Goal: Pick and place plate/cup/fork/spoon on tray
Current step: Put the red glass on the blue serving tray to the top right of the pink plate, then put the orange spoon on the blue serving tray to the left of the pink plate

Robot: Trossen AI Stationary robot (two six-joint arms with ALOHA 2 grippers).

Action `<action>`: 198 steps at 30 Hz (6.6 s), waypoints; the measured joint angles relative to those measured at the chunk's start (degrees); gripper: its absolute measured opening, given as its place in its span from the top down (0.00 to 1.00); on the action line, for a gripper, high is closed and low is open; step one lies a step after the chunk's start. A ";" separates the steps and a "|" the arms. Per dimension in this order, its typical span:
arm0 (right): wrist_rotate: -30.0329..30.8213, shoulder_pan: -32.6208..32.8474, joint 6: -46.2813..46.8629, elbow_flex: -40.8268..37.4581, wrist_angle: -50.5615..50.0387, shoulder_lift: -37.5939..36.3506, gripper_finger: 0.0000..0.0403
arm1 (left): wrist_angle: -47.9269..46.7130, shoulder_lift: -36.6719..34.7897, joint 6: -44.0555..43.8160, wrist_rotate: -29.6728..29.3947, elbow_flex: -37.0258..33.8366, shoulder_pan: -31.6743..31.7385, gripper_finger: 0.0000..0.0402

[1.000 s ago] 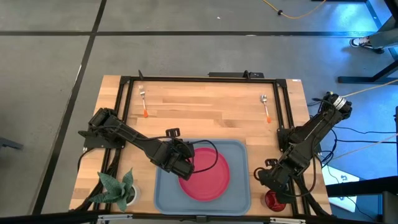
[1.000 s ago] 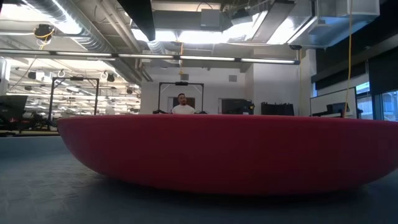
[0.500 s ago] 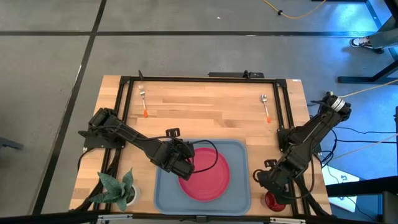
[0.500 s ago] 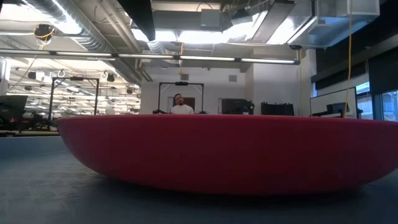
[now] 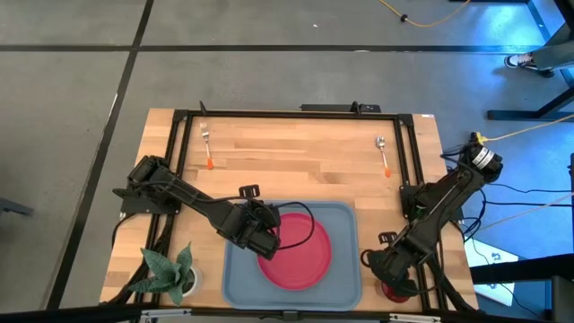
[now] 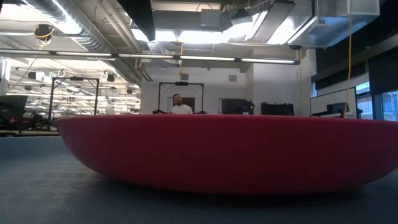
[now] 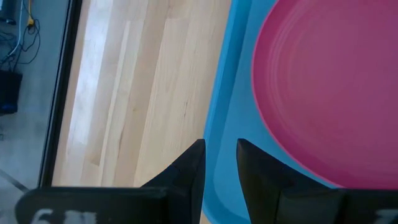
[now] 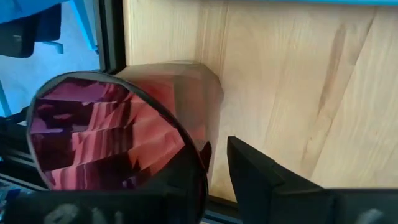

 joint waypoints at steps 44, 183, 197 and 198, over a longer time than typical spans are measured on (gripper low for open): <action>12.98 -38.32 -30.25 14.58 -16.66 0.03 0.98 | -1.26 0.00 0.09 0.87 0.00 -1.68 0.79; 58.24 -53.24 24.26 7.95 -36.79 -9.35 0.74 | 7.42 -26.67 -10.47 6.04 -31.28 39.56 0.79; 45.08 -73.40 7.00 -5.72 -9.99 -9.34 0.74 | 13.03 -26.67 -2.93 6.00 -31.28 39.60 0.79; 44.66 -74.62 5.85 -6.81 -8.13 -9.34 0.74 | 13.03 -26.67 -2.93 5.98 -31.28 39.60 0.79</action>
